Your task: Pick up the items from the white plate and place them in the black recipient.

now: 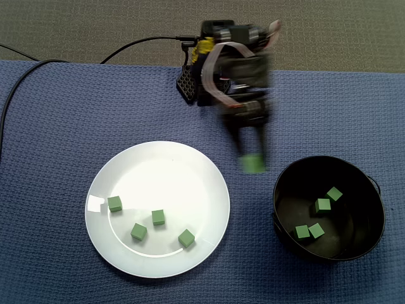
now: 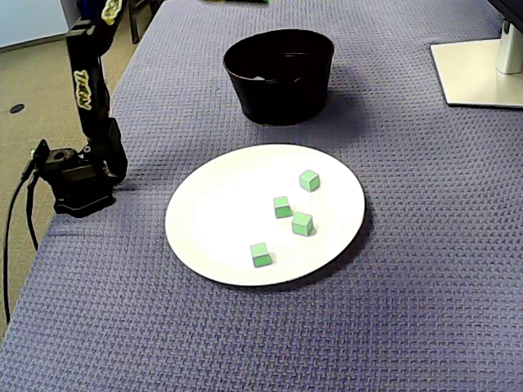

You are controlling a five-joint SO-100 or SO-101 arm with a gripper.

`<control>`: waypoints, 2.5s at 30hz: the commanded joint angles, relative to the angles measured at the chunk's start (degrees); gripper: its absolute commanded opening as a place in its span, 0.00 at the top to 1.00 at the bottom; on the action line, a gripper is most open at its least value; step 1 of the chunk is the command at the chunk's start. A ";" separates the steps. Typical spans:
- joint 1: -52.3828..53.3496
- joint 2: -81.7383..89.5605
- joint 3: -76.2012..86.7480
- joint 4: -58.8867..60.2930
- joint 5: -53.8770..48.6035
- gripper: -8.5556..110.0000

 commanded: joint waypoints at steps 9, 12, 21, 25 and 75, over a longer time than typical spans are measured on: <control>-18.81 -24.35 6.86 -5.98 0.09 0.93; -19.42 -21.88 16.00 -10.37 -0.26 0.75; -8.96 0.09 13.71 -0.97 4.13 0.54; 3.25 8.70 9.32 1.85 6.59 0.55; 35.51 -38.85 8.35 5.89 -4.13 0.66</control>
